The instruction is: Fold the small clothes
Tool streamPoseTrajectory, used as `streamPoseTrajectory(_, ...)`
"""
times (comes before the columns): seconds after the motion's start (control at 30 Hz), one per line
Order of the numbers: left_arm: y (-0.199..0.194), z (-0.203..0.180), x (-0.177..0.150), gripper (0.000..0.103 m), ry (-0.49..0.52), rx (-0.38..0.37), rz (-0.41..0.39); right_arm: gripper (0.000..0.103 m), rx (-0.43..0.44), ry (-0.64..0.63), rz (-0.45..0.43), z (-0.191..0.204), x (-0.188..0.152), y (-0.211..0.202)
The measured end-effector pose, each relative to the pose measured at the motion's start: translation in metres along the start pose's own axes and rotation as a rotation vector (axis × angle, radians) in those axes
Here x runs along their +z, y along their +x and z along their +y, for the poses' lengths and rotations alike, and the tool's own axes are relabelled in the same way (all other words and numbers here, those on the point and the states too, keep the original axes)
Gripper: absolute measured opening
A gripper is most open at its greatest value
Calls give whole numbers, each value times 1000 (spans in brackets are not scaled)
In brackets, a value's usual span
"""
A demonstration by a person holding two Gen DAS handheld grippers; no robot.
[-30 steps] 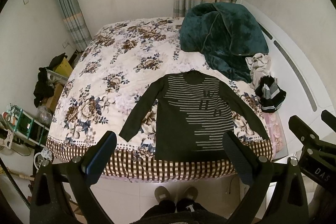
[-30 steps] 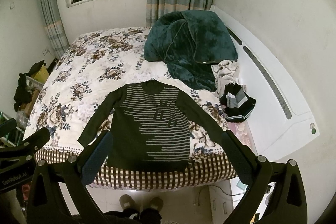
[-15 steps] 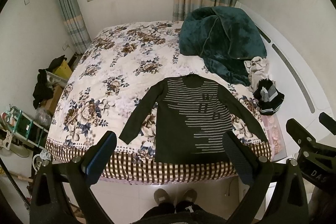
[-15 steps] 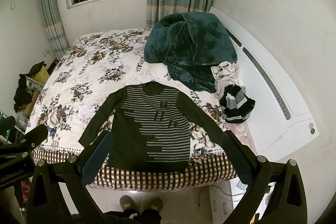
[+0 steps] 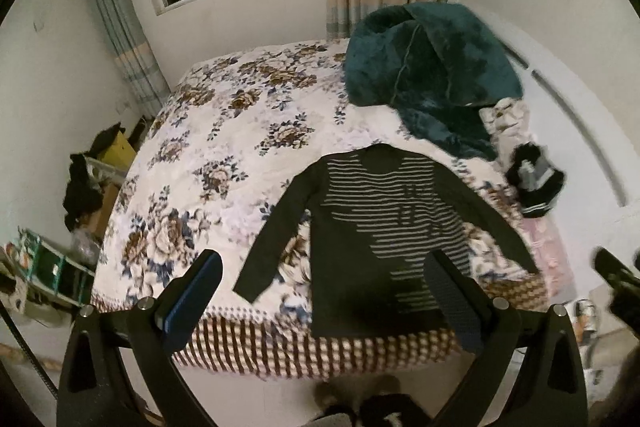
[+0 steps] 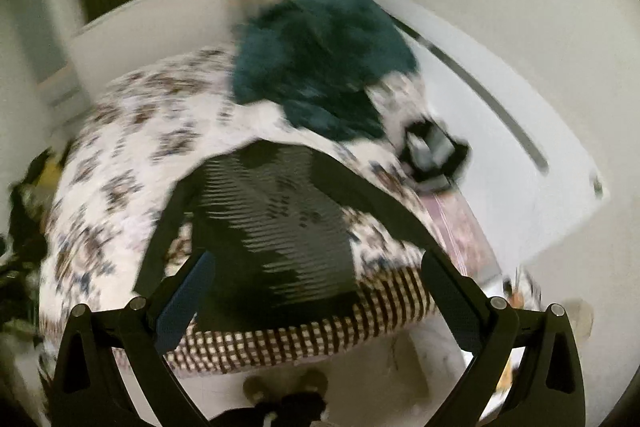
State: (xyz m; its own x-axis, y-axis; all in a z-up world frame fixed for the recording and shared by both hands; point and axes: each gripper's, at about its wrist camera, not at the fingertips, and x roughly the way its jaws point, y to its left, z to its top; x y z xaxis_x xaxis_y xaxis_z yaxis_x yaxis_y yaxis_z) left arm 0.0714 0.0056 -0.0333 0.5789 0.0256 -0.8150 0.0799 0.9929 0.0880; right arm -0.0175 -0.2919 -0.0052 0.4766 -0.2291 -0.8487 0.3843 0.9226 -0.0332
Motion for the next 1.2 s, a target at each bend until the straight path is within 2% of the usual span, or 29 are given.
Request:
streamPoseTrajectory(0.17,96,-34,11,103,43,34,92,103,-89,281,182,-102,-5,136)
streamPoseTrajectory(0.23,130,-47,12,103,65,64,128,101,-92,415,247,-152,-16,193)
streamPoseTrajectory(0.27,155,-57,13,103,77,77,152,93,-91,486,279,-176,-22,222)
streamPoseTrajectory(0.3,171,-63,15,103,84,91,169,80,-81,557,308,-199,-32,251)
streamPoseTrajectory(0.33,197,-73,15,103,93,120,196,72,-65,637,334,-225,-41,283)
streamPoseTrajectory(0.37,218,-80,17,103,101,144,225,69,-57,716,361,-249,-51,314)
streamPoseTrajectory(0.57,345,-109,17,103,83,199,400,69,10,1104,379,-346,-107,459)
streamPoseTrajectory(0.67,395,-122,17,103,96,247,428,69,37,1284,368,-377,-132,507)
streamPoseTrajectory(0.73,423,-130,15,103,99,253,443,69,11,1280,367,-391,-134,531)
streamPoseTrajectory(0.83,463,-147,11,103,97,234,473,69,-56,1150,343,-404,-122,563)
streamPoseTrajectory(0.9,490,-158,9,103,106,215,487,69,-42,1070,374,-404,-119,591)
streamPoseTrajectory(0.97,513,-169,2,103,125,195,501,65,27,1047,393,-402,-118,616)
streamPoseTrajectory(1.0,525,-175,-1,103,138,187,508,35,50,1027,392,-398,-115,624)
streamPoseTrajectory(1.03,532,-178,-6,103,151,179,510,16,32,1002,395,-392,-108,624)
streamPoseTrajectory(1.07,537,-181,-8,103,161,172,508,8,26,1009,363,-389,-102,617)
streamPoseTrajectory(1.1,541,-184,-11,103,172,163,504,4,40,1039,327,-389,-96,609)
streamPoseTrajectory(1.13,544,-186,-15,103,187,152,498,4,61,1087,285,-390,-90,596)
streamPoseTrajectory(1.2,550,-190,-18,103,215,144,490,4,50,1144,209,-397,-81,572)
